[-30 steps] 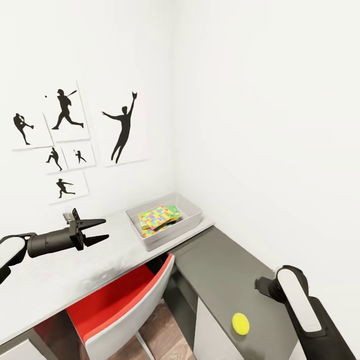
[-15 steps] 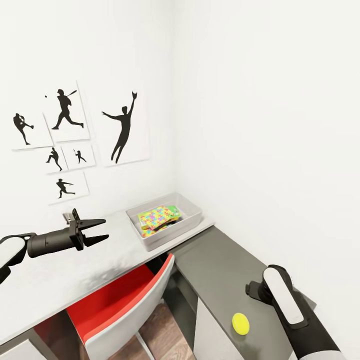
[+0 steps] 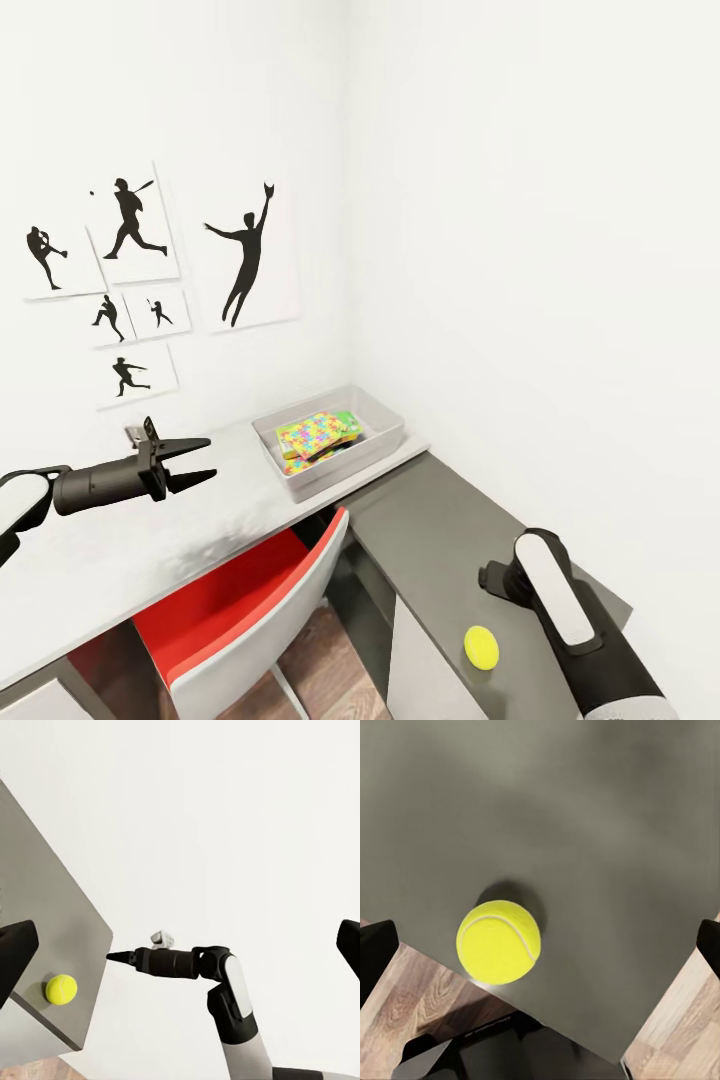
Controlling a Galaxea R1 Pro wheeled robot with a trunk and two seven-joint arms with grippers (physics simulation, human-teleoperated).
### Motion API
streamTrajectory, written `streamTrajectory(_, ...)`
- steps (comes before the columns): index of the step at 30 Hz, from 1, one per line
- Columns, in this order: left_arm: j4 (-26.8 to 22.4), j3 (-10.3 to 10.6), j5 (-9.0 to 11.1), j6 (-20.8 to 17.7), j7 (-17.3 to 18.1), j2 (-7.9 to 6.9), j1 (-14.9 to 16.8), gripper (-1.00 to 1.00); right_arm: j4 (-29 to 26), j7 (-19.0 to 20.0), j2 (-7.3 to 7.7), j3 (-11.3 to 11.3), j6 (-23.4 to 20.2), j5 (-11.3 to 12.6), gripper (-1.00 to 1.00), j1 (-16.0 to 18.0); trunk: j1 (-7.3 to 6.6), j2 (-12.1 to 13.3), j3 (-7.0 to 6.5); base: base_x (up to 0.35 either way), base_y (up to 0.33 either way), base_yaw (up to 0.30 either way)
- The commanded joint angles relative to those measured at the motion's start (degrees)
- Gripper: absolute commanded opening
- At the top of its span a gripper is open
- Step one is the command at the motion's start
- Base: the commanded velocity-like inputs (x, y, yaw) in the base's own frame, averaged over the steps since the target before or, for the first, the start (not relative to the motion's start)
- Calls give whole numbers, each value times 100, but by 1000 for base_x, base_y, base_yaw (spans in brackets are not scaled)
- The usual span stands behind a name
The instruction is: Put all the toys in the child's room - the three board games (two on the bed and one on the table), the two jigsaw puzzles on the table, and the tennis ball on the table - inside the toy box on the table in the child's room.
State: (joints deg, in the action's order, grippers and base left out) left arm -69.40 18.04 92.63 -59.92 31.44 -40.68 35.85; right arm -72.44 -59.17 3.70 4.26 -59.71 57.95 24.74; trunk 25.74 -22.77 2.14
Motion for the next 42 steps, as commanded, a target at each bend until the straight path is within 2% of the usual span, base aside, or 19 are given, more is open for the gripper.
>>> streamTrajectory(1,5,16,-22,-2,47,-7,10,100,24,-59,4,13,-29,49,100,20,4,-14,14,0,0,0)
streamTrajectory(8,5,16,-22,-2,47,-11,10,100,519,-53,-12,19,-29,50,100,232,4,-14,14,0,0,0)
streamTrajectory(14,5,16,-21,-2,47,-10,10,100,800,-37,-117,22,-29,56,100,368,4,-14,14,0,0,0)
streamTrajectory(19,5,16,-19,-2,47,-7,9,100,880,331,-198,27,-29,13,100,402,4,-14,14,0,0,0)
streamTrajectory(26,5,16,-22,-2,47,-10,9,100,1087,642,-210,31,-13,-15,100,437,4,-14,14,0,0,0)
streamTrajectory(42,5,16,-20,-2,49,-18,10,100,1150,696,-137,32,149,-27,100,452,4,-14,68,0,0,0)
